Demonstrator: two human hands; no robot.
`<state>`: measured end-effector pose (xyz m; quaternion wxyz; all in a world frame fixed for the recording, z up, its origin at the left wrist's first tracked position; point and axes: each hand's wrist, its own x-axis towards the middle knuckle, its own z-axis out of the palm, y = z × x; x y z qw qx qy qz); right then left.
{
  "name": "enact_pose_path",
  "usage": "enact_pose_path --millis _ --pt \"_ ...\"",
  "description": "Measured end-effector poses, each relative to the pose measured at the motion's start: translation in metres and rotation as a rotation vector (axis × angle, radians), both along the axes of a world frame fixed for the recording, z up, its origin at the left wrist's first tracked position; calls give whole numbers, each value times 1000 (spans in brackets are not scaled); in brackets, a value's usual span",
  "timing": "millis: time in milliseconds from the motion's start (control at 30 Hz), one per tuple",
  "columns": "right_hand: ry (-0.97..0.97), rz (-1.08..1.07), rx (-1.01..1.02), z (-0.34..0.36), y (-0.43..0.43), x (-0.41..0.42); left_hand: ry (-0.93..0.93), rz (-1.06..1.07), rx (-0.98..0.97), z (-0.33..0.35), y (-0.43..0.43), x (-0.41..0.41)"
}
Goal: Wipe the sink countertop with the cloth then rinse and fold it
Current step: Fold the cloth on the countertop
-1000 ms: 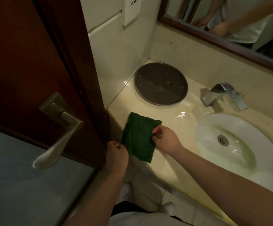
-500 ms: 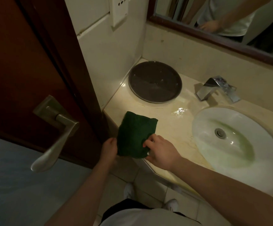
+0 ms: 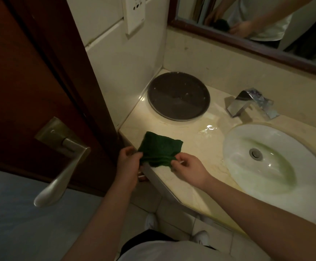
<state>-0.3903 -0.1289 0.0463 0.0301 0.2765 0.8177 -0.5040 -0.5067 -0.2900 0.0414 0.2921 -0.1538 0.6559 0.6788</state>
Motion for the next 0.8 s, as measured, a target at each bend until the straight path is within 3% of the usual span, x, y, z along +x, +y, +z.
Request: enact_pose_path --millis 67,233,333,433,500,633,800 --pt "-31 -173 -191 9 3 -10 26 25 39 14 15 -6" --pt "-190 -431 -417 22 18 -34 24 29 23 25 52 -32" --pt "-274 -427 -297 18 25 -40 110 -39 -97 22 60 -38" --pt "-332 -300 73 12 30 -41 434 -229 -350 19 55 -26" --pt "-333 -286 140 11 29 -42 597 -376 -479 14 53 -15" --pt "-356 -264 55 12 24 -52 571 -408 -558 -2 46 -5" --pt "-265 -424 -276 16 15 -59 485 -323 -513 -2 40 -12"
